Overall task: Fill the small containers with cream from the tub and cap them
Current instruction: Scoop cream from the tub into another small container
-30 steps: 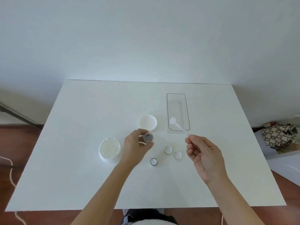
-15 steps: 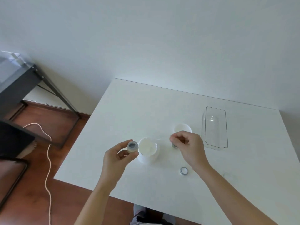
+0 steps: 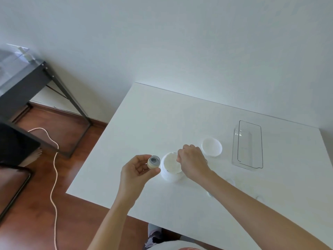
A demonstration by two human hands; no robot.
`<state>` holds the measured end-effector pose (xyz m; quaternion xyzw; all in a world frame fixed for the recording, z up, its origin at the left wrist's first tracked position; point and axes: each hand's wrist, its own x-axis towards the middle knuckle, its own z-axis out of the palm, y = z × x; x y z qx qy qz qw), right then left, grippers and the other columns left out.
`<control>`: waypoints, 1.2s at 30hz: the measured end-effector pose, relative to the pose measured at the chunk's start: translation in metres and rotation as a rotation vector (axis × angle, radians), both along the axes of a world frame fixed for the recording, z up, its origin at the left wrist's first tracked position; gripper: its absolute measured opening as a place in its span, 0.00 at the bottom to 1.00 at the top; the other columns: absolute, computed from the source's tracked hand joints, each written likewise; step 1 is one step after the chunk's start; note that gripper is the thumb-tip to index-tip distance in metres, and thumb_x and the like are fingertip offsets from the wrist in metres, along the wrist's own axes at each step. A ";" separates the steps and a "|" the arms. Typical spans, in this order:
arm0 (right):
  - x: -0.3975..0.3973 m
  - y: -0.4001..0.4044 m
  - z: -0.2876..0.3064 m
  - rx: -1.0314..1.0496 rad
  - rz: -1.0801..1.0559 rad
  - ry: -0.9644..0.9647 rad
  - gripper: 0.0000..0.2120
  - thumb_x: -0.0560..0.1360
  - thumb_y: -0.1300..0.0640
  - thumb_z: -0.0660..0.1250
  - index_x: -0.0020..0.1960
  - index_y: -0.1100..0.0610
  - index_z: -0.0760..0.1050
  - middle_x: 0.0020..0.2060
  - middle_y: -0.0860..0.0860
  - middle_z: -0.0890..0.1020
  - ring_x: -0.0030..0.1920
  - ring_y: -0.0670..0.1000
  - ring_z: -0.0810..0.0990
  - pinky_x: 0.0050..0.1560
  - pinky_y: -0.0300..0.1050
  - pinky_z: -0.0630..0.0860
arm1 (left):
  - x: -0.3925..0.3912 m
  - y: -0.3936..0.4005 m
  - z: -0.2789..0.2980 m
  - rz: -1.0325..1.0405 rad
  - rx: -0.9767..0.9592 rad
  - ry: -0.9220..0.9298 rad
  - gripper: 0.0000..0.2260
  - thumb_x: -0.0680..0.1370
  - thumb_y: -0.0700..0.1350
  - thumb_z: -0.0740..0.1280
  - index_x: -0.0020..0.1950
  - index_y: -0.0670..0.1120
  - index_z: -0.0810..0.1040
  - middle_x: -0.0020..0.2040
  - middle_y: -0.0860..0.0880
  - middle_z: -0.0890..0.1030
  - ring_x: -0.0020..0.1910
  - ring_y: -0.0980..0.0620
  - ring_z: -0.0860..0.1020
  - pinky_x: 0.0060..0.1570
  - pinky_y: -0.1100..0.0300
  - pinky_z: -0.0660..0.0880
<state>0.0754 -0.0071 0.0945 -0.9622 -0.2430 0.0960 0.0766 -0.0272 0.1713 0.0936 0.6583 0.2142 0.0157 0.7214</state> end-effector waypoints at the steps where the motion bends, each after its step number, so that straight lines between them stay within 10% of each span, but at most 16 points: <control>1: -0.001 0.001 0.000 -0.001 -0.031 0.027 0.07 0.80 0.60 0.60 0.51 0.56 0.77 0.48 0.52 0.76 0.48 0.54 0.72 0.42 0.41 0.59 | 0.001 0.000 -0.001 -0.004 -0.002 -0.001 0.15 0.69 0.32 0.78 0.50 0.47 0.83 0.46 0.50 0.88 0.42 0.56 0.85 0.43 0.68 0.79; 8: 0.008 -0.007 0.009 0.268 -0.351 0.311 0.08 0.77 0.58 0.64 0.43 0.61 0.79 0.39 0.51 0.81 0.44 0.54 0.80 0.46 0.48 0.77 | 0.005 0.003 -0.005 -0.015 -0.003 0.013 0.15 0.69 0.32 0.78 0.52 0.47 0.83 0.46 0.51 0.88 0.42 0.58 0.85 0.42 0.68 0.79; 12: 0.012 -0.022 0.015 0.448 -0.567 0.415 0.11 0.76 0.58 0.66 0.40 0.66 0.77 0.30 0.49 0.75 0.35 0.50 0.74 0.33 0.38 0.69 | 0.007 0.001 -0.007 -0.033 0.015 0.023 0.15 0.70 0.31 0.77 0.51 0.47 0.83 0.47 0.51 0.88 0.42 0.58 0.85 0.43 0.68 0.79; 23: 0.014 -0.047 0.049 0.779 -0.774 0.636 0.10 0.77 0.55 0.68 0.46 0.63 0.81 0.33 0.47 0.75 0.35 0.45 0.71 0.43 0.41 0.68 | 0.026 -0.025 -0.011 -0.073 0.072 0.073 0.15 0.69 0.32 0.78 0.50 0.46 0.82 0.44 0.51 0.88 0.42 0.54 0.85 0.43 0.63 0.81; 30: 0.002 -0.039 0.059 0.782 -0.645 0.332 0.12 0.76 0.57 0.68 0.34 0.54 0.76 0.21 0.41 0.71 0.23 0.40 0.69 0.27 0.30 0.64 | 0.036 -0.039 -0.005 -0.081 0.053 0.057 0.15 0.68 0.33 0.79 0.50 0.45 0.82 0.44 0.52 0.88 0.43 0.53 0.87 0.41 0.67 0.79; 36: -0.021 -0.033 0.067 0.665 -0.239 -0.177 0.06 0.75 0.60 0.68 0.40 0.55 0.78 0.35 0.46 0.76 0.38 0.41 0.73 0.43 0.31 0.67 | 0.038 -0.042 -0.002 -0.065 0.050 0.048 0.15 0.68 0.33 0.79 0.50 0.46 0.83 0.44 0.53 0.88 0.43 0.54 0.87 0.40 0.69 0.79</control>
